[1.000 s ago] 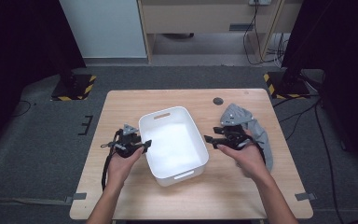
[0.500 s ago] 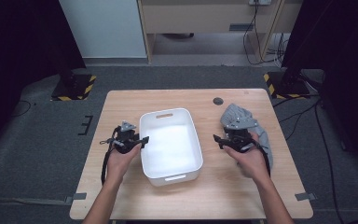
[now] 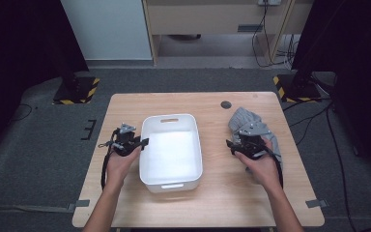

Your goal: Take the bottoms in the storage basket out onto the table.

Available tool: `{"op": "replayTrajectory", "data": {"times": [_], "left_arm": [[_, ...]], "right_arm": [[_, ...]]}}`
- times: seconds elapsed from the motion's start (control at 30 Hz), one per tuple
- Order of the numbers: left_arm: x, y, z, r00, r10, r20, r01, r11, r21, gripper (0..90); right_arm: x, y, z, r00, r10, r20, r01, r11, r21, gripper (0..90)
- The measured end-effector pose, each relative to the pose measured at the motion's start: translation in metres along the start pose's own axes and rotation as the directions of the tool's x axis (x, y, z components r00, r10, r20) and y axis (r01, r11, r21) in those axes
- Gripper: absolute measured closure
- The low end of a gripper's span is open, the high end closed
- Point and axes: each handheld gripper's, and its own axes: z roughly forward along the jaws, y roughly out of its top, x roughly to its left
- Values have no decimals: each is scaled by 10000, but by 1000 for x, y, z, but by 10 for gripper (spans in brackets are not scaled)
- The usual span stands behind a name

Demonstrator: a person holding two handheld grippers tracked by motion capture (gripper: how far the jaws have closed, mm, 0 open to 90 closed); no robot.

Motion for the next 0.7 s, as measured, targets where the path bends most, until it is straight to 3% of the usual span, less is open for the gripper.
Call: {"op": "replayTrajectory", "data": {"times": [0.3, 0.4, 0.7], "left_arm": [[13, 1, -7, 9990, -67, -434, 66, 10000, -17, 749], [19, -1, -9, 9991, -306, -285, 305, 9995, -54, 762], [19, -1, -10, 9979, -174, -623, 171, 9998, -51, 767]], "right_arm": [[0, -3, 0, 10000, -41, 67, 40, 9999, 142, 407], [-2, -4, -1, 9999, 24, 99, -25, 9999, 110, 409], [-4, -3, -1, 9998, 179, 73, -179, 9998, 81, 411]]}}
